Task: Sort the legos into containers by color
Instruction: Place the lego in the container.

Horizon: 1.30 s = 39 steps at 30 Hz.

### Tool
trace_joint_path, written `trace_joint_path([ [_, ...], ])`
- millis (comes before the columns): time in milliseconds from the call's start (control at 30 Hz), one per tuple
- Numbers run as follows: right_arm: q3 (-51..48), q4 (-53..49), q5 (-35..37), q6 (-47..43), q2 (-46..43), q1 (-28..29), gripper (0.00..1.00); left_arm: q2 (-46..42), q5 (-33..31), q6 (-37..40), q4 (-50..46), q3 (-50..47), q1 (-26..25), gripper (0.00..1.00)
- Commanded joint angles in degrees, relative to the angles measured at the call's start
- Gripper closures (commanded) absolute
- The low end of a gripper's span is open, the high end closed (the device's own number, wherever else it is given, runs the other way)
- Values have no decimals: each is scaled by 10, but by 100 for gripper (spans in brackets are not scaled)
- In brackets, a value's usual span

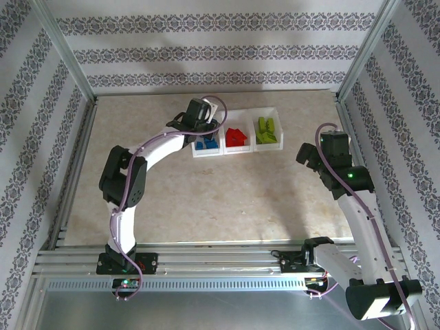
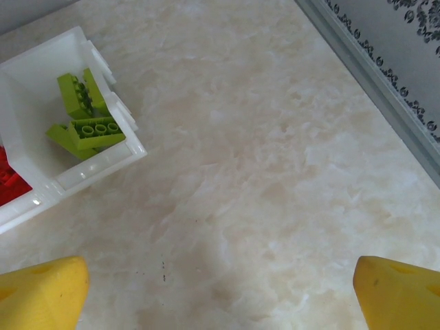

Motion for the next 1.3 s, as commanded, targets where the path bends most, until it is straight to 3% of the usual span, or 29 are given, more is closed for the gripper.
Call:
trace_joint_path([
  [0, -8, 6, -6, 10, -2, -5, 2, 27, 1, -36, -55, 38, 9, 54],
  [400, -19, 13, -13, 16, -3, -4, 2, 56, -34, -55, -84, 57, 10, 47],
  [767, -23, 15, -13, 17, -6, -5, 2, 9, -49, -63, -80, 40, 10, 40],
  [1067, -22, 15, -16, 19, -7, -4, 2, -75, -72, -67, -79, 26, 12, 28],
  [1267, -21, 15, -16, 19, -10, -4, 2, -153, -92, -73, -66, -18, 25, 9],
])
